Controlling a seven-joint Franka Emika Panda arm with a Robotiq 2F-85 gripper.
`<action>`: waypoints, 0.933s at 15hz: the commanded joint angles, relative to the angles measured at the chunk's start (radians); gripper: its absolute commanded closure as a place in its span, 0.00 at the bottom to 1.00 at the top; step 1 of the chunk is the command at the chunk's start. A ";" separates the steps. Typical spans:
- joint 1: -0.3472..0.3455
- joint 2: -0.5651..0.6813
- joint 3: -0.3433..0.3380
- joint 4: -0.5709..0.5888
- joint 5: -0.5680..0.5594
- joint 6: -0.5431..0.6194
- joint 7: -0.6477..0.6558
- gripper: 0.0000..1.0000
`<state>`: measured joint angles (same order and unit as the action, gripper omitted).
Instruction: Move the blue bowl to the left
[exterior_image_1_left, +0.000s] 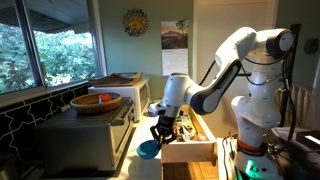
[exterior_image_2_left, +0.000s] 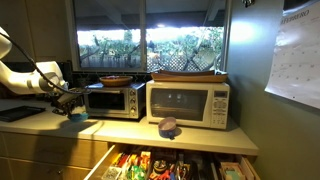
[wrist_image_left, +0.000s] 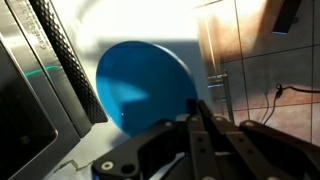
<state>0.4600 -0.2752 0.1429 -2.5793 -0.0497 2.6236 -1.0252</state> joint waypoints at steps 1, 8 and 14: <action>-0.017 0.000 0.018 0.001 0.007 0.000 -0.004 0.96; -0.011 -0.008 0.063 -0.004 -0.031 0.025 -0.005 0.99; 0.021 0.007 0.115 0.004 -0.056 0.095 -0.036 0.99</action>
<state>0.4670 -0.2718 0.2440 -2.5730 -0.0812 2.6713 -1.0310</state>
